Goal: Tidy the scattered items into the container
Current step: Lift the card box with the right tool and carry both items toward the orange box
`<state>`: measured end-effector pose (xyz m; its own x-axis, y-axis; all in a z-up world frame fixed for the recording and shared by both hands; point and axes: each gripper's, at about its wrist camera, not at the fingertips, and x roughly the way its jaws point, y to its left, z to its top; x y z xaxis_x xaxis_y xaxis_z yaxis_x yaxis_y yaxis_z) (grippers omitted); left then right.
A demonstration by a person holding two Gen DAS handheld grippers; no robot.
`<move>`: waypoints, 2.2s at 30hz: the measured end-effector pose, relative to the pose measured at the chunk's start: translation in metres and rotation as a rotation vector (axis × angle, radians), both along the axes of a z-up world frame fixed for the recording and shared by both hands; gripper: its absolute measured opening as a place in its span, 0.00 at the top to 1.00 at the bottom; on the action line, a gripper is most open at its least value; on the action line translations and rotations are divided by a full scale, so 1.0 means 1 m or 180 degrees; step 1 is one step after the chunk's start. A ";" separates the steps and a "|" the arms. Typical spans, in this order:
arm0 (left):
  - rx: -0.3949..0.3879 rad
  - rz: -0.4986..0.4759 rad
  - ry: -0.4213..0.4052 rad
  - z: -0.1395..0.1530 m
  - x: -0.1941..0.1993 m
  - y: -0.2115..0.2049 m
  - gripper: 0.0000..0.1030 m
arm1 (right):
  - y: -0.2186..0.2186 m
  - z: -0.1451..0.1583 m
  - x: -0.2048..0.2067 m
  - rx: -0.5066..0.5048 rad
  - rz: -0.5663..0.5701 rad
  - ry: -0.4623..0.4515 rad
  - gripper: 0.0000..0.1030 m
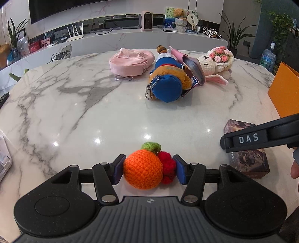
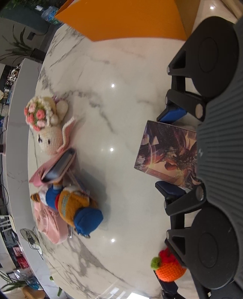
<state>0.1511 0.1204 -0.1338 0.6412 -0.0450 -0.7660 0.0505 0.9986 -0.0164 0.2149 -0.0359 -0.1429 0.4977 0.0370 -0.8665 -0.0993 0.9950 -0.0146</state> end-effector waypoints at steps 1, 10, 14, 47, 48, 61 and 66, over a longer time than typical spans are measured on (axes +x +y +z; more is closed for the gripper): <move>0.0000 0.0000 0.0001 0.000 0.000 0.001 0.38 | -0.003 0.000 0.000 -0.0010 -0.0055 0.0005 0.26; -0.0018 -0.0009 -0.0008 0.000 -0.001 0.003 0.38 | 0.008 -0.002 0.008 0.0026 -0.0156 -0.0094 0.28; -0.0009 -0.0013 -0.0025 -0.001 -0.002 0.002 0.38 | 0.012 0.000 0.005 0.0027 -0.0049 -0.0172 0.41; 0.0287 0.0289 -0.0659 -0.015 -0.023 -0.020 0.41 | -0.055 0.017 -0.018 0.0436 -0.0129 -0.0433 0.41; 0.0319 0.0283 -0.0663 -0.015 -0.024 -0.022 0.41 | -0.057 0.017 -0.019 0.0460 -0.0135 -0.0439 0.41; 0.0462 0.0140 -0.0961 0.042 -0.034 -0.050 0.41 | -0.089 0.057 -0.048 0.0745 -0.0206 -0.0766 0.41; 0.0440 0.0015 -0.1159 0.075 -0.043 -0.072 0.41 | -0.109 0.080 -0.067 0.0894 -0.0290 -0.0959 0.41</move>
